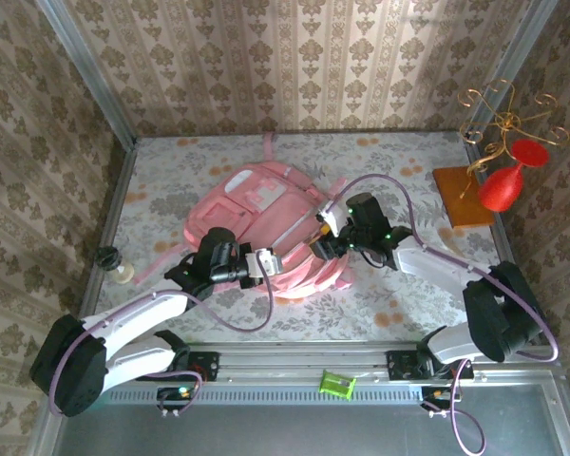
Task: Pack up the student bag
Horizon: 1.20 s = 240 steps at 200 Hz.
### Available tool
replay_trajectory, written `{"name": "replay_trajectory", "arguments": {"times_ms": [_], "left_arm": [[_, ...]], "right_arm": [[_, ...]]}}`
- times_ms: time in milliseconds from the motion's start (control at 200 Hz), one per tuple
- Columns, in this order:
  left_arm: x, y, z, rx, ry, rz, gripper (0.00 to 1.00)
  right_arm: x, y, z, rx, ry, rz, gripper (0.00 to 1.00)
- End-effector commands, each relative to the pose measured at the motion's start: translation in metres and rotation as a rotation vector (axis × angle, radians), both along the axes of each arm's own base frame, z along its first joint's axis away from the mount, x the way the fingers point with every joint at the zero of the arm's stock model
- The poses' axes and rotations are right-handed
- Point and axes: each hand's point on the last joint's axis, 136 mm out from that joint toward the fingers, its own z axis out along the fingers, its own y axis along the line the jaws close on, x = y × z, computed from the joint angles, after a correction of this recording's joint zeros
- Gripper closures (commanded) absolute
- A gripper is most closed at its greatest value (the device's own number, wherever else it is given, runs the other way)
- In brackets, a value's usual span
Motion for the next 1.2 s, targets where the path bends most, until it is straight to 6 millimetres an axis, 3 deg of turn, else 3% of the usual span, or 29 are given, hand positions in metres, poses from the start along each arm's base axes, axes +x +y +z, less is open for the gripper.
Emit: {"name": "replay_trajectory", "arguments": {"times_ms": [0,255,480,900,1195], "left_arm": [[-0.003,0.003,0.002,-0.02,0.02,0.006,1.0],[-0.003,0.003,0.001,-0.019,0.023,0.007,1.0],[-0.003,0.003,0.001,-0.02,0.026,0.007,1.0],[-0.001,0.004,0.001,-0.017,0.023,0.019,1.0],[-0.001,0.004,0.003,-0.02,0.017,0.023,1.0]], "right_arm": [[0.001,0.006,-0.003,0.02,0.027,0.046,0.43],[-0.001,0.018,-0.012,0.09,0.088,0.109,0.47],[-0.009,0.025,-0.01,0.136,0.093,0.16,0.62],[-0.018,0.02,-0.012,0.137,0.07,0.164,0.92],[-0.024,0.02,-0.007,0.158,0.04,0.189,0.82]]}}
